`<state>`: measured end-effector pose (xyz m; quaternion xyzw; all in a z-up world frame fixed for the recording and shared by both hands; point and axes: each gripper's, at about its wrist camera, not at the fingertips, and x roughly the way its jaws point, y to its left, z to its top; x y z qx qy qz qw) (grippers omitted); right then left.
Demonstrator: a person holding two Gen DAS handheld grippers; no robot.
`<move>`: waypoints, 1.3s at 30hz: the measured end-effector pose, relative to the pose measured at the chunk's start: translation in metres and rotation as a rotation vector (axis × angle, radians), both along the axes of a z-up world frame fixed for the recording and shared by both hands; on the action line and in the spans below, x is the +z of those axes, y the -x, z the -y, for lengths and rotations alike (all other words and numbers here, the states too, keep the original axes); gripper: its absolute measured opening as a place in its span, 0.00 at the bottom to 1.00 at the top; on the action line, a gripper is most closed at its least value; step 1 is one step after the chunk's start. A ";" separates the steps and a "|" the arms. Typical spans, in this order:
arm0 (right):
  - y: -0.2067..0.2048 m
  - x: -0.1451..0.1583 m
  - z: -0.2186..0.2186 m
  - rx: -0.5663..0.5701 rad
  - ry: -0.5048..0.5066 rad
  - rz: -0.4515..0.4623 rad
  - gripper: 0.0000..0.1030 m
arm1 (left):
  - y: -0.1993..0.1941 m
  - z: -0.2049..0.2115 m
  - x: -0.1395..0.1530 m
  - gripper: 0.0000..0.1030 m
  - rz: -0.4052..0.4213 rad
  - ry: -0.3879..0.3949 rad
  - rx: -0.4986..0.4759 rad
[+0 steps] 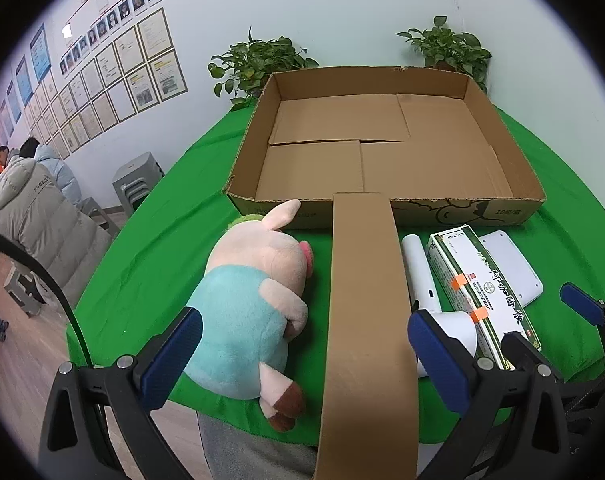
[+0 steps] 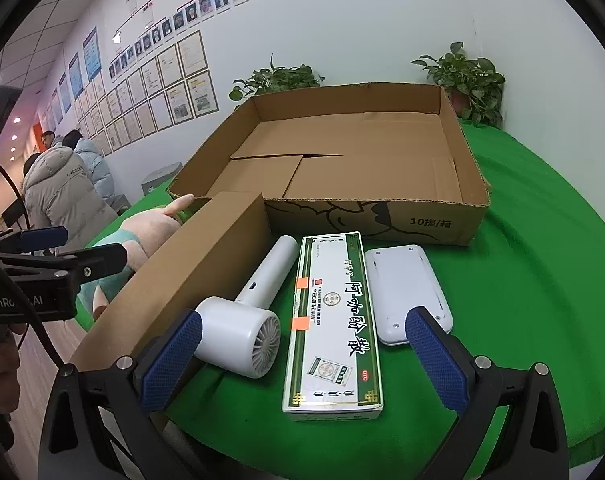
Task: Organize objects
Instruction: 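Grasp the pink-and-teal plush pig with the right gripper and lift it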
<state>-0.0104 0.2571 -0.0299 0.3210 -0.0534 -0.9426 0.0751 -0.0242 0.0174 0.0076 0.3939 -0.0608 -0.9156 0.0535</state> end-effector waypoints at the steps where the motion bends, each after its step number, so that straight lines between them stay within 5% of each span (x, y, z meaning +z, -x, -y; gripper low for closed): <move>1: 0.001 0.000 -0.001 0.003 0.001 0.004 0.99 | 0.000 0.000 0.001 0.99 -0.001 0.000 0.005; 16: 0.021 0.000 0.002 -0.071 -0.051 0.074 0.99 | 0.025 0.011 -0.004 0.99 0.007 -0.097 -0.124; 27: 0.022 0.009 0.039 -0.112 -0.147 0.103 1.00 | 0.032 0.065 -0.017 0.99 0.018 -0.246 -0.226; 34: 0.008 0.034 0.081 0.142 -0.151 -0.035 1.00 | 0.029 0.115 -0.032 0.99 0.040 -0.297 -0.194; 39: 0.004 0.062 0.118 0.465 0.008 -0.069 1.00 | 0.031 0.139 -0.058 0.97 0.101 -0.465 -0.217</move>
